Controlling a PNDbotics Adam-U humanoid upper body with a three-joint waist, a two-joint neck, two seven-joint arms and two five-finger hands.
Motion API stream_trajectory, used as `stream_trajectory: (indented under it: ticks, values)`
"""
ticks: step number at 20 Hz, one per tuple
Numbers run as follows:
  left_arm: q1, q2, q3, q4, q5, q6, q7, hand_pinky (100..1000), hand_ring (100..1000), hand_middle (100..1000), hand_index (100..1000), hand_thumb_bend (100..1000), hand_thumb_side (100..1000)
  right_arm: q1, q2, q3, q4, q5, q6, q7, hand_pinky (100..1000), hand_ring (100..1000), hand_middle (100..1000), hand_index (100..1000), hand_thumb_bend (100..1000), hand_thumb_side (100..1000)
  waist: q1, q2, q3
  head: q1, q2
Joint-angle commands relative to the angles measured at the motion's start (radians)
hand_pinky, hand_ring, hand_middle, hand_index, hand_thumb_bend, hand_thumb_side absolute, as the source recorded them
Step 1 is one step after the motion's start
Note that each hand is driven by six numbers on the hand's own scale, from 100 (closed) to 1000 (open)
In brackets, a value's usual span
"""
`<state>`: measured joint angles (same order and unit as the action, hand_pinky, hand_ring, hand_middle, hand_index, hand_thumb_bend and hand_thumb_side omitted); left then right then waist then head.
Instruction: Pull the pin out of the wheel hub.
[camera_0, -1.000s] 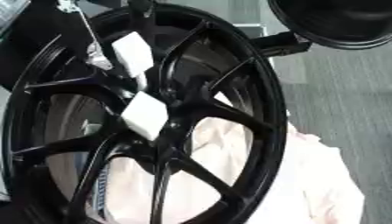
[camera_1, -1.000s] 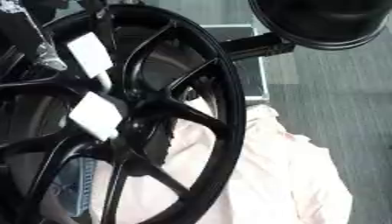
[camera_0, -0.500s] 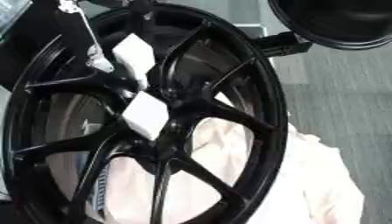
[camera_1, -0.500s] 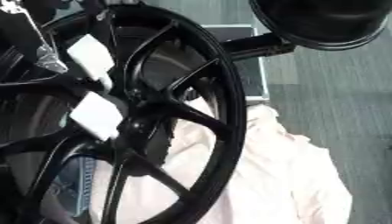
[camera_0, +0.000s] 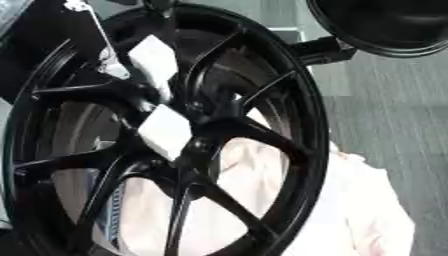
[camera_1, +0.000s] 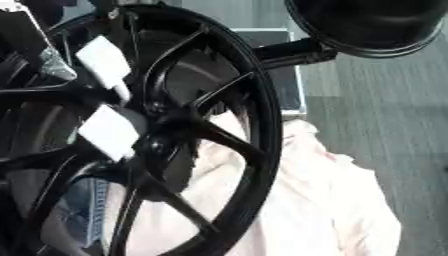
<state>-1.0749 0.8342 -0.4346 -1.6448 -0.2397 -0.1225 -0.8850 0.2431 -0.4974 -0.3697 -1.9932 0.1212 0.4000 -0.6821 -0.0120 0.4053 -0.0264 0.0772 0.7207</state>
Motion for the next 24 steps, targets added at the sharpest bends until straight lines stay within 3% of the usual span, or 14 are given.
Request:
stream_trajectory:
  ticks: [1,14,18,24]
  values:
    - [-0.025,0.018,0.031,-0.011,-0.007,0.014,0.030,694,446,360,483,483,100,0.005,-0.016,-0.015,-0.007,-0.003,0.002,-0.005,677,662,613,714,100,452,-0.002,-0.028,0.001,-0.002,0.004]
    - [-0.023,0.079,0.128,-0.033,0.052,0.068,0.107,695,410,338,462,493,100,0.019,-0.017,-0.023,-0.007,-0.001,0.004,-0.013,677,661,612,713,100,457,-0.001,-0.042,0.017,-0.024,0.016]
    - [0.021,0.160,0.219,-0.037,0.076,0.084,0.177,701,398,340,467,473,100,0.036,-0.014,-0.030,-0.007,0.005,0.005,-0.022,678,662,612,713,100,457,0.000,-0.049,0.037,-0.045,0.023]
    - [0.218,0.334,0.467,0.062,0.163,0.108,0.369,712,378,343,475,403,100,0.072,0.003,-0.053,-0.007,0.017,0.008,-0.054,675,661,611,712,100,464,0.006,-0.066,0.091,-0.089,0.039]
